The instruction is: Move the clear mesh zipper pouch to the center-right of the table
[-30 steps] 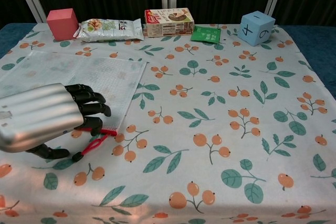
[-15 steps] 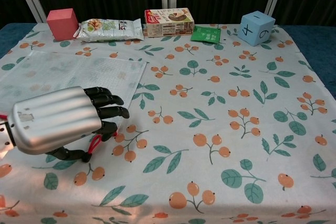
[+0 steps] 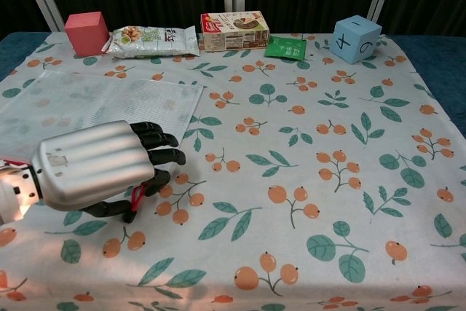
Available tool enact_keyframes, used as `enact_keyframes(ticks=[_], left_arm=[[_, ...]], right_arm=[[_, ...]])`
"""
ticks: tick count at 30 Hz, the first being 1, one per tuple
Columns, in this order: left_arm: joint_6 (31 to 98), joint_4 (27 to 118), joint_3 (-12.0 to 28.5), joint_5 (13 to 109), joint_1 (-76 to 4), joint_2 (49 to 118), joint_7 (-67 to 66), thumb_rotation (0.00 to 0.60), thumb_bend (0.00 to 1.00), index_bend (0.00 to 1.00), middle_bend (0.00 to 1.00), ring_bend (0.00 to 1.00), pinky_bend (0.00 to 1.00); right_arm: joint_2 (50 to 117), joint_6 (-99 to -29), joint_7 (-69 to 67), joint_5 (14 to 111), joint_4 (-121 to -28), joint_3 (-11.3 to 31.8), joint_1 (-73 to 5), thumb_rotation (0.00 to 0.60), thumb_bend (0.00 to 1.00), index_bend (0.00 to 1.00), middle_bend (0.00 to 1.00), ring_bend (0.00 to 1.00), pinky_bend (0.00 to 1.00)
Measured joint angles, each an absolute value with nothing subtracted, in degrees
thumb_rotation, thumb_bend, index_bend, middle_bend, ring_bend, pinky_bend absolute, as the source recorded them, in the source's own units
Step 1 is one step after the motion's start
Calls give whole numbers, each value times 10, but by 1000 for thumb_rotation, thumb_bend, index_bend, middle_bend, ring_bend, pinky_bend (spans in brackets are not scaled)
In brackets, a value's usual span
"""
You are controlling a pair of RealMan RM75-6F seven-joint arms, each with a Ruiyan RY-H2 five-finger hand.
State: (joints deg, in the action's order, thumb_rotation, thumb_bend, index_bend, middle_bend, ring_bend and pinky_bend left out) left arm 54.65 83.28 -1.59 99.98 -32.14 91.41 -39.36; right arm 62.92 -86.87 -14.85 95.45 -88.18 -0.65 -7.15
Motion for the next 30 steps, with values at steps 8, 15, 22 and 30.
enact_keyframes(ticks=[8, 15, 22, 30], left_arm=[[548, 831, -21, 988, -325, 915, -399, 600, 157, 533, 178, 133, 185], [546, 830, -25, 975, -326, 918, -409, 600, 157, 542, 173, 133, 185], [553, 826, -30, 976, -328, 921, -399, 600, 159, 597, 179, 133, 185], [563, 823, -36, 977, -330, 919, -376, 600, 341, 639, 198, 133, 186]], right_arm=[[632, -868, -152, 954, -877, -7, -71, 600, 200, 0, 52, 0, 0], [632, -868, -154, 953, -875, -6, -71, 600, 200, 0, 52, 0, 0], [633, -865, -157, 950, -872, -6, -70, 600, 200, 0, 52, 0, 0], [633, -865, -157, 952, -872, -7, -70, 600, 200, 0, 52, 0, 0]])
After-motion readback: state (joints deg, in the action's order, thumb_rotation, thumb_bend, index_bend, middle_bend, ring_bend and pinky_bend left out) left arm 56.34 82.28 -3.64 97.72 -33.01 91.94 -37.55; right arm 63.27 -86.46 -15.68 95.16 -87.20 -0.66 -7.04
